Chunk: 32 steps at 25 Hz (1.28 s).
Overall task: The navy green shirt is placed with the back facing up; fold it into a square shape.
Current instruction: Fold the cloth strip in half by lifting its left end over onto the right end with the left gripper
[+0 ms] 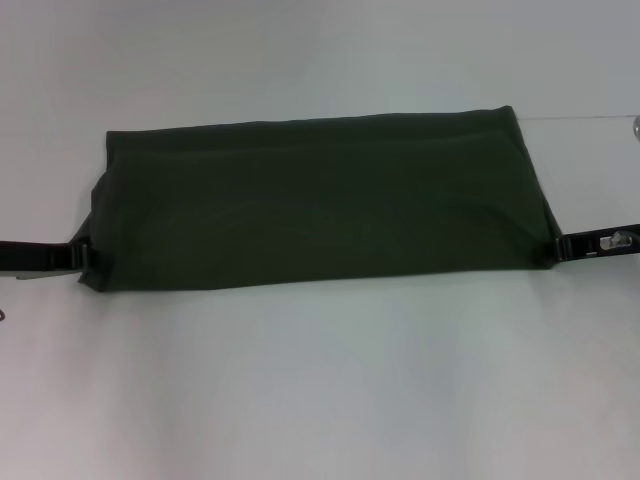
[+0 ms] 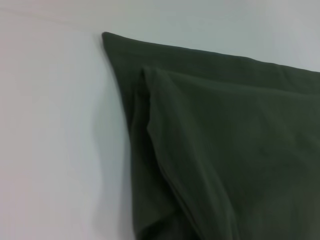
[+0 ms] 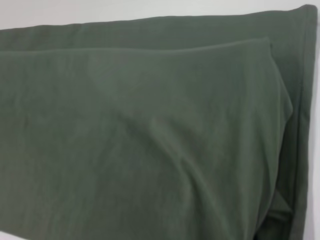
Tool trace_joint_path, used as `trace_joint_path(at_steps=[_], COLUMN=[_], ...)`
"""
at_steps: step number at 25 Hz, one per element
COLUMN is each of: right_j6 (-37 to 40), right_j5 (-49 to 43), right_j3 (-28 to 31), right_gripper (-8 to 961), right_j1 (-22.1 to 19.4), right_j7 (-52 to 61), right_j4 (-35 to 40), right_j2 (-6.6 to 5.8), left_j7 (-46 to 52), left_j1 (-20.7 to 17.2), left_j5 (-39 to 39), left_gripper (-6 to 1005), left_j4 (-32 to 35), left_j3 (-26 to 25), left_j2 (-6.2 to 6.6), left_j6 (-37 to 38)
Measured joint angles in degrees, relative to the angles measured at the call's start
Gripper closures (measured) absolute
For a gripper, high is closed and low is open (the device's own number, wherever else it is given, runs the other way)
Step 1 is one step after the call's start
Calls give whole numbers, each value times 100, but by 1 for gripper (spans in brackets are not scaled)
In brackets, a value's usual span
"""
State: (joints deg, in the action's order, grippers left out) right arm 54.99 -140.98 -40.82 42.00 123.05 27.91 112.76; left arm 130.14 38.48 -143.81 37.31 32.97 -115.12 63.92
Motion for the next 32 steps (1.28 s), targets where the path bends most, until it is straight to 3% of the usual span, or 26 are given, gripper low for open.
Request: trace_joint_path(at_steps=[19, 32], right_j6=[1307, 2126], right_j5=[-10, -20], right_j3=[49, 53], right_gripper=[913, 888], right_j1=[-229, -549], right_j7=[53, 73], right_j4=[470, 667], right_j2=[-163, -228], left_j7=[20, 114], left_j1=[-24, 49], left_j5=[-430, -1304], left_gripper=[989, 989], left_j4=[345, 632], left_j3=[-344, -695], left_j2=[145, 304], left_j6=[1225, 2507])
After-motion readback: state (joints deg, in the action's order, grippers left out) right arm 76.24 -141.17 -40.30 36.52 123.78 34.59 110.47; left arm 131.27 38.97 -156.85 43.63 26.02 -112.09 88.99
